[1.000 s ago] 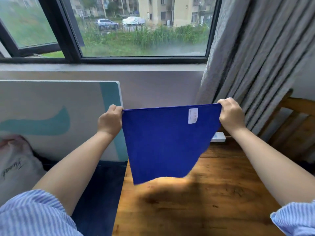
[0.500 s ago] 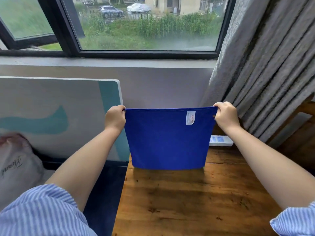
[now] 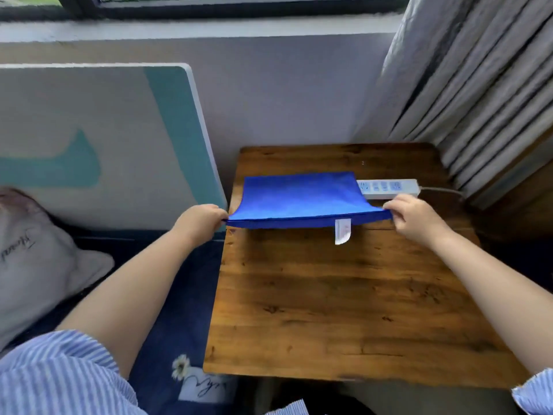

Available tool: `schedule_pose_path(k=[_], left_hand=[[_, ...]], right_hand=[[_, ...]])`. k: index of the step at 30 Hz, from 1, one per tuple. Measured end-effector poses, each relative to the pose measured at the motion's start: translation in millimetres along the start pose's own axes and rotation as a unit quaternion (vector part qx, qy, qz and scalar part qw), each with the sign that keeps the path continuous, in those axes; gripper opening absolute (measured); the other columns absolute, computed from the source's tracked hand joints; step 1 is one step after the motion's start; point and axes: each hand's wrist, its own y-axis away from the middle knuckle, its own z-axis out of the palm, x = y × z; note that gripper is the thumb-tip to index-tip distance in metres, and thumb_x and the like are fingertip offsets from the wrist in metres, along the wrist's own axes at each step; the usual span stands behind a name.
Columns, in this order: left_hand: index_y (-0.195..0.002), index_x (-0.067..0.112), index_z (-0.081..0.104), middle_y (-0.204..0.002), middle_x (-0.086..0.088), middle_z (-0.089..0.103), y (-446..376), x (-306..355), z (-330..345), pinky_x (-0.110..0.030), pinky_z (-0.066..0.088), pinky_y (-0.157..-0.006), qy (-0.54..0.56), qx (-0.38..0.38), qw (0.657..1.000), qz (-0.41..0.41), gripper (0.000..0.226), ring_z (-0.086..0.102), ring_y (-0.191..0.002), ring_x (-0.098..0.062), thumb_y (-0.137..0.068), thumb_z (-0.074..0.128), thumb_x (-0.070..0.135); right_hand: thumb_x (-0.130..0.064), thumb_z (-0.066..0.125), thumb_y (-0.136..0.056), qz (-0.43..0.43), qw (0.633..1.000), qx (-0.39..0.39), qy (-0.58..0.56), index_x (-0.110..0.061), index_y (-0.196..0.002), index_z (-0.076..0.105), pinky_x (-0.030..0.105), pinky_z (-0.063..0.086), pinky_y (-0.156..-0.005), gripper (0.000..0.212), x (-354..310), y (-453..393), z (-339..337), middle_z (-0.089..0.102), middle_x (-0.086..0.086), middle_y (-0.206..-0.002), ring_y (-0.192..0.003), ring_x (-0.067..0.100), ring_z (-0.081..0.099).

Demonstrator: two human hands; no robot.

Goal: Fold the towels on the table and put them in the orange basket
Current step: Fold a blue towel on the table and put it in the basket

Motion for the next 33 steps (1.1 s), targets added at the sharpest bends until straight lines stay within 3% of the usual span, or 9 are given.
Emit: schedule_pose_path(k=[4, 7, 11, 14, 16, 18, 22, 28, 33], left_hand=[[-0.11, 0.018, 0.063, -0.11, -0.003, 0.062, 13.8, 19.7, 43.4, -0.031, 0.044, -0.079, -0.088, -0.104, 0.99, 0.039, 0.025, 0.057, -0.105, -0.022, -0.094, 0.044, 0.019], [-0.106, 0.017, 0.063, -0.101, -0.001, 0.06, 24.6, 31.1, 72.8, -0.03, 0.041, -0.068, -0.139, -0.159, 0.976, 0.056, 0.023, 0.057, -0.096, -0.021, -0.093, 0.044, 0.014], [-0.106, 0.015, 0.061, -0.102, 0.001, 0.055, 51.1, 46.6, 112.0, -0.026, 0.039, -0.066, -0.162, -0.2, 0.963, 0.078, 0.022, 0.051, -0.106, -0.018, -0.094, 0.043, 0.009], [-0.108, 0.014, 0.058, -0.111, 0.0, 0.055, 72.8, 57.9, 134.5, -0.026, 0.042, -0.07, -0.159, -0.209, 0.962, 0.071, 0.023, 0.047, -0.109, -0.018, -0.094, 0.042, 0.007], [-0.109, 0.014, 0.057, -0.112, -0.001, 0.055, 85.5, 64.1, 147.5, -0.026, 0.043, -0.071, -0.157, -0.208, 0.963, 0.062, 0.024, 0.046, -0.109, -0.018, -0.094, 0.042, 0.005], [-0.11, 0.014, 0.056, -0.112, -0.001, 0.054, 97.6, 68.7, 159.2, -0.026, 0.042, -0.071, -0.151, -0.209, 0.965, 0.049, 0.025, 0.046, -0.11, -0.018, -0.092, 0.041, 0.004], [-0.111, 0.015, 0.054, -0.116, 0.002, 0.051, 120.7, 75.8, 177.8, -0.024, 0.04, -0.068, -0.137, -0.202, 0.97, 0.024, 0.027, 0.046, -0.112, -0.015, -0.091, 0.041, 0.004], [-0.113, 0.015, 0.049, -0.121, 0.003, 0.047, 146.4, 83.4, 187.2, -0.026, 0.043, -0.072, -0.114, -0.181, 0.977, 0.019, 0.025, 0.045, -0.115, -0.013, -0.091, 0.041, 0.006], [-0.12, 0.016, 0.048, -0.128, 0.002, 0.044, 155.0, 94.4, 192.8, -0.024, 0.046, -0.078, -0.113, -0.213, 0.97, 0.024, 0.031, 0.041, -0.122, -0.014, -0.09, 0.046, 0.007]], right_hand=[[0.003, 0.048, -0.085, 0.037, 0.992, -0.123, 0.012, -0.001, -0.109, 0.064, 0.036, 0.046, -0.086, 0.028, 7.7, 37.6, 41.8, 0.058, 0.017, -0.108, -0.099, 0.034, 0.057], [-0.002, 0.045, -0.086, 0.046, 0.977, -0.202, 0.051, -0.006, -0.108, 0.062, 0.037, 0.046, -0.083, 0.028, 11.5, 64.2, 64.4, 0.055, 0.014, -0.111, -0.1, 0.032, 0.056], [-0.006, 0.044, -0.087, -0.023, 0.95, -0.265, 0.162, -0.01, -0.111, 0.059, 0.028, 0.039, -0.073, 0.029, 19.6, 101.7, 87.4, 0.054, 0.007, -0.113, -0.108, 0.024, 0.049], [0.0, 0.055, -0.079, -0.094, 0.945, -0.24, 0.203, -0.003, -0.098, 0.063, 0.03, 0.043, -0.069, 0.021, 22.5, 122.0, 95.0, 0.06, 0.011, -0.101, -0.098, 0.027, 0.053], [0.006, 0.078, -0.048, -0.164, 0.944, -0.195, 0.211, -0.001, -0.067, 0.065, 0.032, 0.049, -0.048, 0.024, 22.3, 133.7, 98.2, 0.063, 0.012, -0.07, -0.067, 0.03, 0.06], [0.011, 0.082, -0.025, -0.183, 0.949, -0.168, 0.196, -0.004, -0.048, 0.059, 0.029, 0.044, -0.033, 0.035, 22.6, 145.4, 102.2, 0.056, 0.009, -0.05, -0.046, 0.027, 0.056], [0.013, 0.079, -0.029, -0.206, 0.952, -0.155, 0.162, -0.003, -0.048, 0.058, 0.026, 0.044, -0.034, 0.033, 28.3, 167.0, 112.3, 0.055, 0.01, -0.05, -0.046, 0.029, 0.056], [0.016, 0.074, -0.038, -0.204, 0.97, -0.102, 0.084, 0.002, -0.054, 0.057, 0.035, 0.05, -0.04, 0.027, 36.4, 190.3, 121.9, 0.058, 0.017, -0.058, -0.056, 0.035, 0.06], [0.009, 0.078, -0.027, -0.24, 0.959, -0.11, 0.098, -0.004, -0.052, 0.058, 0.021, 0.046, -0.042, 0.035, 38.2, 208.9, 133.4, 0.061, 0.011, -0.061, -0.059, 0.029, 0.064]])
